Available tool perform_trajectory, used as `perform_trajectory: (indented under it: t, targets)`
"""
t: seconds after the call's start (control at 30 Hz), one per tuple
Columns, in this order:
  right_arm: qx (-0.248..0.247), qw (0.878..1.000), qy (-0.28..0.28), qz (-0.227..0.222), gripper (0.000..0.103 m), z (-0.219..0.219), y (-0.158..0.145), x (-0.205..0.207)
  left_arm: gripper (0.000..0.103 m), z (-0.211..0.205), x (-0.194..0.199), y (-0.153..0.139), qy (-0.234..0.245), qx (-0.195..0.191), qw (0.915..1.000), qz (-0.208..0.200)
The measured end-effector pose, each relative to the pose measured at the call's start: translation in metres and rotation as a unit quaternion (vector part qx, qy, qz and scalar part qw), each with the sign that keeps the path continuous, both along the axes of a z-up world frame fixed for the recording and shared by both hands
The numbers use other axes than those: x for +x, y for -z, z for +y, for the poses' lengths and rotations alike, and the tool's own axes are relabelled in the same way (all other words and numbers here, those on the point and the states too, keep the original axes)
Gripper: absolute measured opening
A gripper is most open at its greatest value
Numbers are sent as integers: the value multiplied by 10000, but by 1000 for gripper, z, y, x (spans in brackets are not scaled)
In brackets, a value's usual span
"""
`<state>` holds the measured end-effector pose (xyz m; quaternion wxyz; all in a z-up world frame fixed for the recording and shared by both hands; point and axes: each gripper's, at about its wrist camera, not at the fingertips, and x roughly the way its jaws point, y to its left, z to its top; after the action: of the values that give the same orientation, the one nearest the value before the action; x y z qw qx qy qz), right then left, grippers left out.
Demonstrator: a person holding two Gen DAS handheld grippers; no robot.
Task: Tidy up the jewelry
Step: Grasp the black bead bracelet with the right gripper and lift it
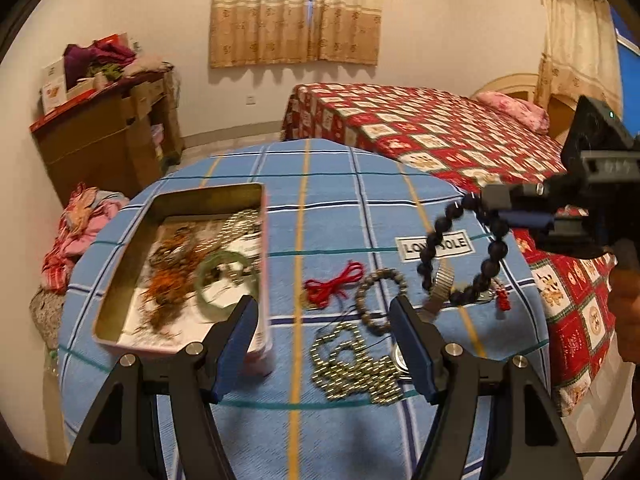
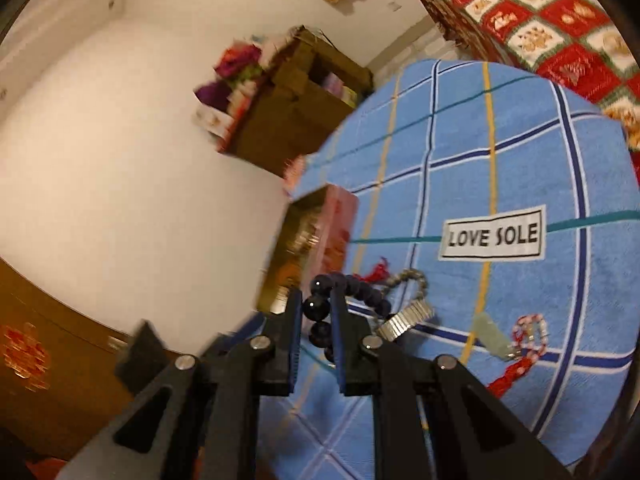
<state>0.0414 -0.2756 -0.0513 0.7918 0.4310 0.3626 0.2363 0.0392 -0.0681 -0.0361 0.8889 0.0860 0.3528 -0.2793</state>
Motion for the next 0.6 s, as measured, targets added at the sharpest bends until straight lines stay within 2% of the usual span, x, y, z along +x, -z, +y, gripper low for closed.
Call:
perform_trajectory:
  t: [0.1, 0.3, 0.47, 0.6]
  targets:
    - [346, 9993, 24, -136, 16, -2, -3, 0, 68, -14, -1, 2, 201, 61, 9998, 1]
    - [448, 9975, 245, -498, 16, -13, -23, 10, 68, -34, 2, 6, 507, 143, 9986, 73]
    - [343, 9961, 342, -734, 16, -20, -38, 9, 68, -50, 0, 14, 845, 103, 9956, 382]
    - [54, 9962, 371, -785, 16, -17, -41, 2, 68, -53, -5, 26, 1019, 37, 9923, 697]
